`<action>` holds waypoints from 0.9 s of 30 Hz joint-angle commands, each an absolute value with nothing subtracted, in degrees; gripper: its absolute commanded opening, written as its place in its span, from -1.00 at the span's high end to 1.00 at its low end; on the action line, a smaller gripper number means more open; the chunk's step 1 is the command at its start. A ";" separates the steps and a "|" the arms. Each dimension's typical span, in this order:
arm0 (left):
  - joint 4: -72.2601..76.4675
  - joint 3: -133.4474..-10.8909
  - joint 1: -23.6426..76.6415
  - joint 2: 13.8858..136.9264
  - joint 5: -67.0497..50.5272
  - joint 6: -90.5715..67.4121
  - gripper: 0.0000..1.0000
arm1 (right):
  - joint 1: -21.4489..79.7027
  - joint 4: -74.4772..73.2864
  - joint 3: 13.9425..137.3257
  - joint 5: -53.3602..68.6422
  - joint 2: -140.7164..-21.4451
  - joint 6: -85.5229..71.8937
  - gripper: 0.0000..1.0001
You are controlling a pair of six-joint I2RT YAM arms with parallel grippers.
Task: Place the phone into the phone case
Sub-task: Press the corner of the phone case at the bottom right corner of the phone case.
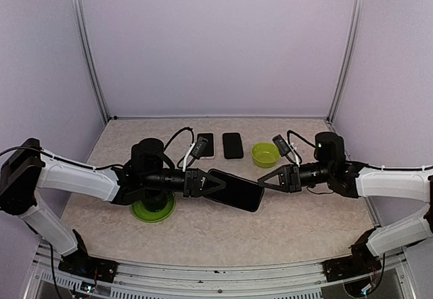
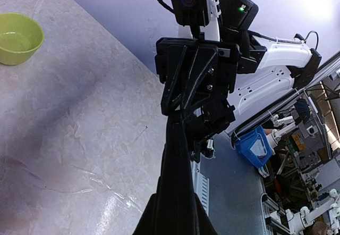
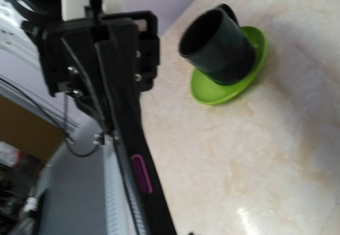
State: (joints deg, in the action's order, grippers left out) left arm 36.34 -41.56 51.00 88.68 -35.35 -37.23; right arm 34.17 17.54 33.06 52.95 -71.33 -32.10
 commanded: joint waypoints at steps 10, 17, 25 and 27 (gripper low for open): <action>34.07 -44.09 50.50 89.47 -30.30 -33.76 1.00 | 29.41 17.62 34.00 61.23 -63.52 -36.21 1.00; 34.35 -43.87 50.52 89.47 -30.41 -33.80 1.00 | 28.01 18.96 32.88 61.39 -63.11 -37.44 0.57; 35.56 -43.30 50.53 88.97 -30.73 -34.07 1.00 | 27.95 16.03 32.89 58.44 -64.14 -35.03 0.16; 36.02 -43.16 50.54 88.90 -30.97 -34.25 1.00 | 28.03 14.13 32.94 56.17 -65.25 -33.30 0.08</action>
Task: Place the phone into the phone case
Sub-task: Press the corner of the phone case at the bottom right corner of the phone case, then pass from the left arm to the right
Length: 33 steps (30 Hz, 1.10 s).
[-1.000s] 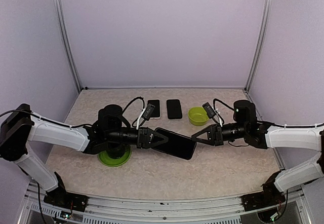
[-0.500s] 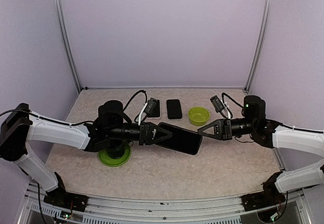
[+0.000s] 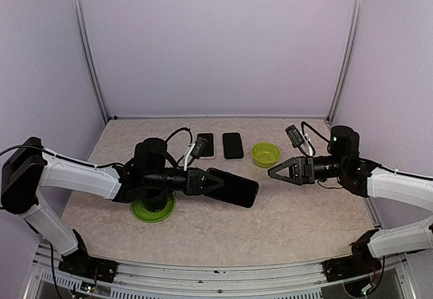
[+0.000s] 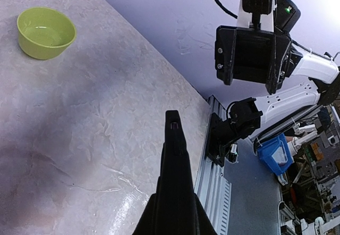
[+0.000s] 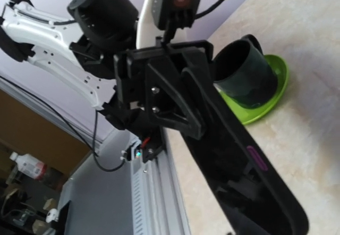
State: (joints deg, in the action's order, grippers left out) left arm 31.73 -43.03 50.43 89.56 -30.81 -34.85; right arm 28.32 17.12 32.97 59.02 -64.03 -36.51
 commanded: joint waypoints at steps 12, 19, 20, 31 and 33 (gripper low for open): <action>36.35 -43.09 50.47 88.90 -30.69 -34.65 1.00 | 33.71 8.44 35.26 46.92 -74.01 -26.62 0.06; 36.48 -43.15 50.53 89.25 -30.41 -34.89 1.00 | 35.78 8.72 36.90 43.41 -75.97 -26.47 0.28; 36.54 -43.15 50.54 89.29 -30.41 -34.89 1.00 | 35.85 9.12 36.96 43.14 -76.02 -26.74 0.29; 32.49 -43.70 50.62 89.50 -25.60 -34.06 1.00 | 36.21 5.87 38.12 43.17 -75.39 -25.11 1.00; 28.84 -44.53 50.71 89.40 -20.89 -33.22 1.00 | 36.19 3.57 38.59 43.32 -74.50 -23.91 1.00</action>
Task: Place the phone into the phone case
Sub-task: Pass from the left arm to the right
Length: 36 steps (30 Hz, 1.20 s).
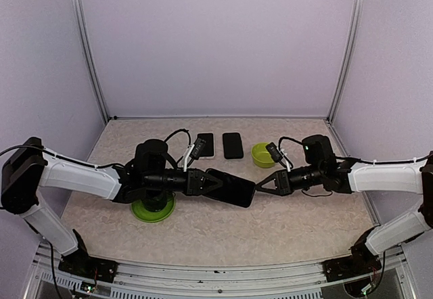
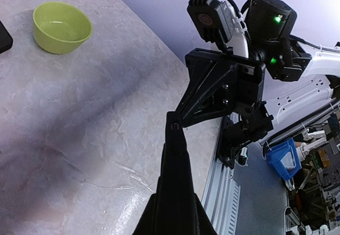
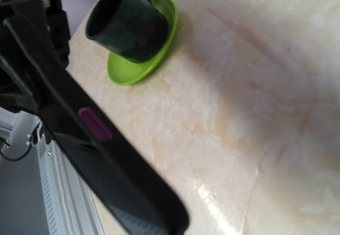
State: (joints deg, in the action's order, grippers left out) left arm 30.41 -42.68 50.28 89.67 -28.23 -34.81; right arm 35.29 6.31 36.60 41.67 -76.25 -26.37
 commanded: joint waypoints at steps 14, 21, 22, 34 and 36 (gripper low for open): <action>25.86 -46.87 51.67 89.34 -24.84 -29.45 1.00 | 36.29 0.35 40.28 44.99 -72.14 -17.04 0.34; 16.93 -51.88 52.77 88.70 -36.43 -20.36 1.00 | 37.03 0.37 41.42 47.35 -68.39 -9.13 -0.09; 15.44 -52.67 52.93 88.54 -37.60 -19.06 1.00 | 37.32 -0.22 41.96 48.25 -68.49 -8.22 -0.11; -1.24 -61.04 57.95 90.96 -37.44 -8.18 1.00 | 43.39 -11.93 47.73 54.00 -75.72 -0.62 -0.03; -1.45 -61.04 58.01 90.67 -37.58 -7.94 1.00 | 44.16 -12.30 47.72 54.62 -76.26 -0.62 0.04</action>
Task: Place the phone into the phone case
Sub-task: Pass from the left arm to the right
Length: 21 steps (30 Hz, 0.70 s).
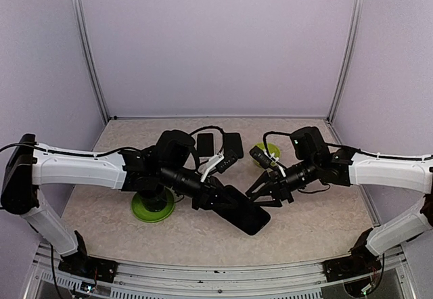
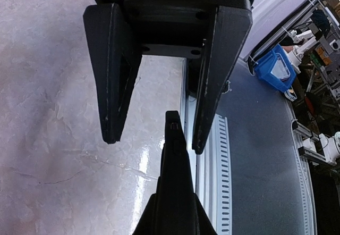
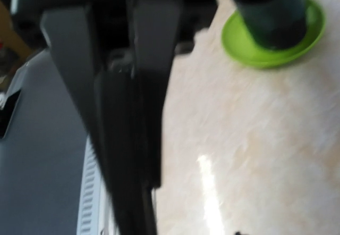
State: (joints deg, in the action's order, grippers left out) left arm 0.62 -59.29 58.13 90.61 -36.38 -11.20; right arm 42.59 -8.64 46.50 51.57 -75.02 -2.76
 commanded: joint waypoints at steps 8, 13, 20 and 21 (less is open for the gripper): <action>-2.72 -61.70 58.04 90.82 -37.40 -7.12 1.00 | 47.52 -15.09 48.54 56.42 -79.85 2.08 0.32; -2.64 -61.61 58.05 90.83 -36.89 -7.15 1.00 | 48.94 -16.32 49.43 56.12 -82.35 2.64 0.63; -2.08 -61.09 58.04 90.20 -34.94 -7.40 0.97 | 48.95 -16.12 50.19 55.80 -82.92 2.55 1.00; -1.86 -60.90 58.09 89.97 -34.40 -7.57 0.85 | 48.96 -15.76 50.20 55.57 -82.65 2.36 1.00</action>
